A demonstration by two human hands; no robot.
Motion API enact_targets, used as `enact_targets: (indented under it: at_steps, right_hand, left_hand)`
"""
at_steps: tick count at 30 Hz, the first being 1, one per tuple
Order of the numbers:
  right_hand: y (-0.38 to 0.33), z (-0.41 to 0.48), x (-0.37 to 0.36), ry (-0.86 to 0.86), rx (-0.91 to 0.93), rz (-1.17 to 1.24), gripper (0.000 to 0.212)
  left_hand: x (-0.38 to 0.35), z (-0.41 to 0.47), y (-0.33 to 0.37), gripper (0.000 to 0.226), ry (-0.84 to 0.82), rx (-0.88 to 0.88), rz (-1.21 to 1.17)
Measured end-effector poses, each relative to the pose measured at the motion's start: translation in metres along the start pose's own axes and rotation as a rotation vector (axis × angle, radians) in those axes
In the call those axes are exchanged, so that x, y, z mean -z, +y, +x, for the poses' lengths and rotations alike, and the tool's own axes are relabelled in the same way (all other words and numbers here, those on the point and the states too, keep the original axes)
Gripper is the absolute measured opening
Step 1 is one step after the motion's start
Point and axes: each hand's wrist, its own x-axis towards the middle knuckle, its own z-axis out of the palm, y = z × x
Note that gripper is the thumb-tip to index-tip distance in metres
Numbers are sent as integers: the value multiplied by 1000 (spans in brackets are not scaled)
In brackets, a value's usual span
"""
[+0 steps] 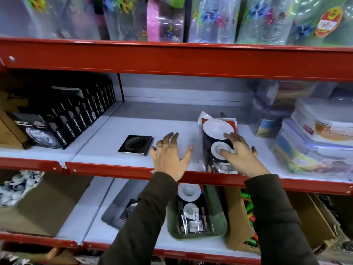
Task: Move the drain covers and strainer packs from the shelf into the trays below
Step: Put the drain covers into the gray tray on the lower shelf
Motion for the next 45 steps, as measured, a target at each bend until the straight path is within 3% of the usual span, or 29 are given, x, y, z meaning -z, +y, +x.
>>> enact_targets:
  at_steps: [4, 9, 15, 21, 24, 30, 34, 37, 40, 45]
  right_hand:
    - [-39, 6, -29, -115, 168, 109, 53]
    - [-102, 23, -88, -260, 298, 62, 57]
    - [-179, 60, -135, -422, 313, -142, 84]
    - [-206, 93, -157, -535, 182, -250, 111]
    - [-208, 89, -155, -513, 183, -211, 106]
    - [-211, 28, -119, -217, 300, -90, 94]
    - [-213, -56, -104, -266, 334, -118, 94]
    - [-209, -93, -143, -508, 317, -214, 96]
    - [-189, -81, -218, -736, 204, -263, 84]
    - [-136, -32, -341, -644, 19, -352, 74]
  left_hand:
    - [23, 10, -73, 57, 102, -90, 71]
    - [58, 24, -173, 61, 108, -185, 147]
    - [79, 29, -235, 62, 100, -318, 246]
    - [79, 27, -248, 62, 182, -364, 285]
    - [77, 27, -249, 64, 206, -375, 288]
    - [74, 28, -254, 62, 212, -394, 253]
    - [73, 29, -255, 61, 226, -420, 215]
    - [71, 29, -257, 61, 232, -428, 216]
    - [69, 30, -258, 63, 234, -425, 234]
    - [67, 32, -259, 64, 249, -439, 241]
